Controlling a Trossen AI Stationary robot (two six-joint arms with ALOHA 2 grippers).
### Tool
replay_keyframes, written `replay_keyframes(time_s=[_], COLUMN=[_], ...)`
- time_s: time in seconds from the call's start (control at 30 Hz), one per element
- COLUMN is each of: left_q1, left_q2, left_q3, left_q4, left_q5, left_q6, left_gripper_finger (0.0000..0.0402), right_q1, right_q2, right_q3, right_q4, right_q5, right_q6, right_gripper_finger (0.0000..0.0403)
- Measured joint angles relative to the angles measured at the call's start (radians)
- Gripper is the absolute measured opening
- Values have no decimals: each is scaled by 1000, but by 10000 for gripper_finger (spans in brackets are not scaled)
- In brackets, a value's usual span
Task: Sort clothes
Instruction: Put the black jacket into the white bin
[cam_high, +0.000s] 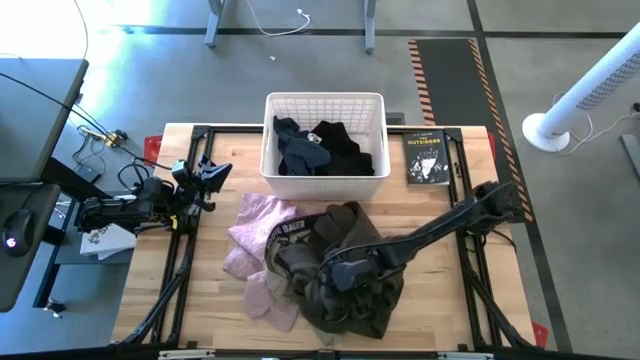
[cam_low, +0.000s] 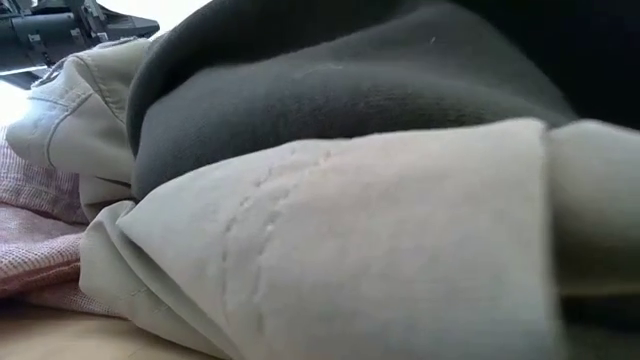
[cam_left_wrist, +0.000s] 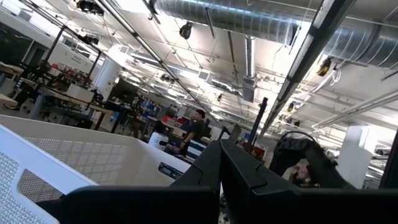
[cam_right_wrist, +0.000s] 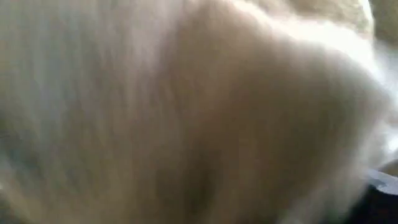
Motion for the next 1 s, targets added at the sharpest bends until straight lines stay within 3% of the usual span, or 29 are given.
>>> replay_keyframes(time_s=[0.2,0.3,0.4,0.57,0.6,0.7,0.9,1.0], left_q1=[0,0,0,0,0,0,0,0], left_q2=[0,0,0,0,0,0,0,0], left_q3=[0,0,0,0,0,0,0,0], left_q4=[-4,-11,-13,-15,-15,-15,-15,-14], left_q5=[-4,-4,-13,-18,-18,-18,-18,-18], left_q6=[0,0,1,1,1,1,1,1], left_gripper_finger=[1,1,1,1,1,1,1,1], right_q1=[-56,-107,-140,-159,-160,-160,-156,-151], right_q2=[140,186,209,200,189,131,-82,-214], right_q3=[7,10,11,9,8,-2,-11,-10], right_q4=[-9,-26,-5,-6,-11,-38,-65,-28], right_q5=[60,90,95,80,76,46,-236,-302], right_q6=[-116,-124,-108,-104,-104,-89,-18,-16], right_gripper_finger=[352,321,252,84,65,64,64,64])
